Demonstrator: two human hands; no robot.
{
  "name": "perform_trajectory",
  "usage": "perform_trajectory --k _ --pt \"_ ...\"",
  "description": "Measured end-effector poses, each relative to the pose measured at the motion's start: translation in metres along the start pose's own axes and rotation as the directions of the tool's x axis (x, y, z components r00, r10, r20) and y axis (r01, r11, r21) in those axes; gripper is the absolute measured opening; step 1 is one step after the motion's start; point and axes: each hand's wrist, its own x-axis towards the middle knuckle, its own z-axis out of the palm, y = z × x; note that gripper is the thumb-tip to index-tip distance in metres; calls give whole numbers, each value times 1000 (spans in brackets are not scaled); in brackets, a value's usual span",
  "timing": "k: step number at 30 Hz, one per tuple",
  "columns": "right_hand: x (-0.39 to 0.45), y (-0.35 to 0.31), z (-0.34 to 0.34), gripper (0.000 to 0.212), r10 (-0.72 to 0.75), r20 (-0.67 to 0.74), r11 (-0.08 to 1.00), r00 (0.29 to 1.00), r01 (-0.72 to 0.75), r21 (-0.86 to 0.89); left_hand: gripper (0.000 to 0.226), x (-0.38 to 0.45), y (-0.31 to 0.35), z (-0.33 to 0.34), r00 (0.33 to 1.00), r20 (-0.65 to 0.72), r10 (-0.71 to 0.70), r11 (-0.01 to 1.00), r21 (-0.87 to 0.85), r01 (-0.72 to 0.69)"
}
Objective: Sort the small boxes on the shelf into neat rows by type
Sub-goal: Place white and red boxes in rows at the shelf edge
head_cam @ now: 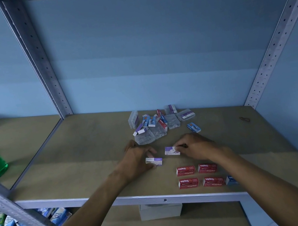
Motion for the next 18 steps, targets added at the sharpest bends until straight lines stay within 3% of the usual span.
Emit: perform_trajectory --k 6,12,15,18 --pt "-1 -1 -1 24 0 -6 1000 1000 0 27 34 -4 -5 7 991 131 -25 997 77 15" --pt "-2 -1 -1 25 -3 -19 1000 1000 3 29 26 -1 14 1 995 77 -68 988 141 57" --pt "-2 0 0 26 0 -21 1000 1000 1 31 34 -5 13 4 992 105 -71 980 194 50" --pt "-3 0 -1 25 -8 -22 1000 1000 8 17 40 -4 6 0 1000 26 17 992 124 -20"
